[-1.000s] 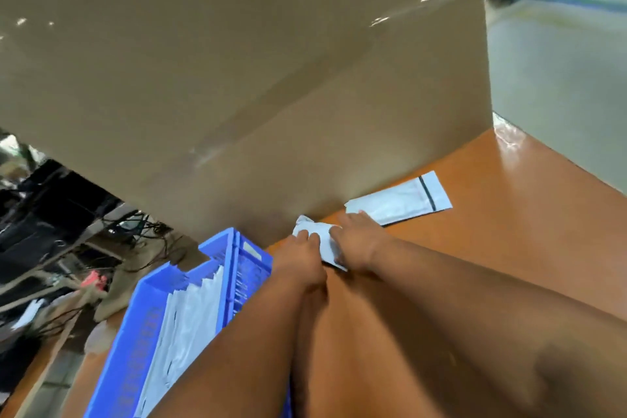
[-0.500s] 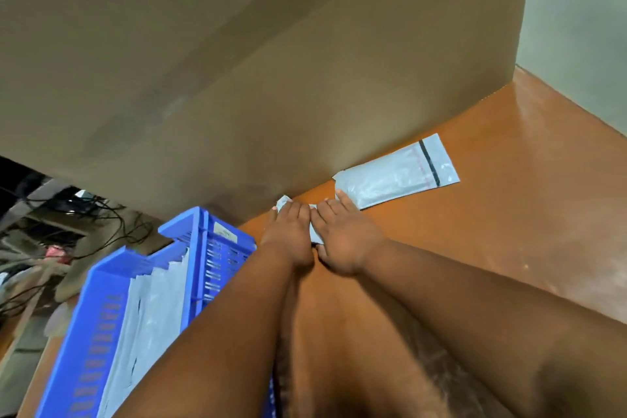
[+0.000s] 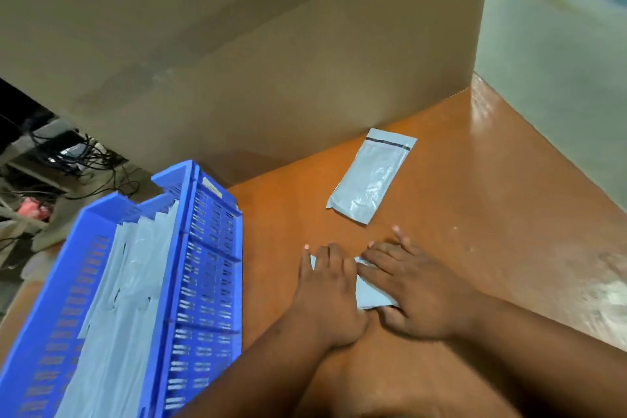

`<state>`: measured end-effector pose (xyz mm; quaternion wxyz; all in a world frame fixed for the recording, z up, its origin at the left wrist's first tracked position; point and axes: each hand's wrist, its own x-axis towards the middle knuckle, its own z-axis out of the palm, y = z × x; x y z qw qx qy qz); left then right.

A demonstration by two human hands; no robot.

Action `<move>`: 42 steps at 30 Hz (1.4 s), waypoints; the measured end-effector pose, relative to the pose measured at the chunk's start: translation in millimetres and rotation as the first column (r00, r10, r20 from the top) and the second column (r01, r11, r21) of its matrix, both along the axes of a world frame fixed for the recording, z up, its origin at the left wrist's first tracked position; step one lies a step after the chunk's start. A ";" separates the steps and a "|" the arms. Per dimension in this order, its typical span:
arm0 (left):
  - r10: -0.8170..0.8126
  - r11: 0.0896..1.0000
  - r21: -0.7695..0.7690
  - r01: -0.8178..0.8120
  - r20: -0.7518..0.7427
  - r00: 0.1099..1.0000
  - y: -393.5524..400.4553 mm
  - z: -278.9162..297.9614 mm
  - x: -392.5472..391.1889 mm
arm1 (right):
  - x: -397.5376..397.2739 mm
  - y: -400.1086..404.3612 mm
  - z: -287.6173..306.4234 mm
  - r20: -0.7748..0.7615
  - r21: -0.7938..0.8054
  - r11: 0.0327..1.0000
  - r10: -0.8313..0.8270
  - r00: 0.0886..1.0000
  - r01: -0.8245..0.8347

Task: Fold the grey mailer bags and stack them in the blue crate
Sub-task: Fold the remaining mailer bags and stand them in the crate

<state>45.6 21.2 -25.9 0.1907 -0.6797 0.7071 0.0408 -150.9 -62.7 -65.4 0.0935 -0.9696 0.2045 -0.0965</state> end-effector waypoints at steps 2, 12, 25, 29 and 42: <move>-0.088 0.996 -0.032 0.086 -0.067 0.994 19.2 -5.6 -8.7 | -28.5 15.8 -1.0 -0.017 0.012 1.000 -0.017 1.000 0.018; -0.129 0.983 -0.164 0.085 -0.279 0.952 92.9 -25.4 -73.3 | -122.1 55.5 6.7 -0.152 0.128 0.991 -0.006 0.988 0.025; 0.058 0.957 -0.254 -0.139 -0.305 0.951 75.7 -21.6 -153.8 | -114.1 64.5 25.8 -0.189 0.062 0.898 -0.418 0.889 0.435; 0.075 0.961 -0.234 -0.149 -0.301 0.951 69.8 -33.2 -156.3 | -107.9 66.9 8.7 -0.224 0.093 0.909 -0.379 0.898 0.407; 0.079 0.974 -0.170 -0.150 -0.366 0.927 69.1 -41.1 -147.8 | -105.9 61.6 4.7 -0.301 0.098 0.912 -0.355 0.885 0.399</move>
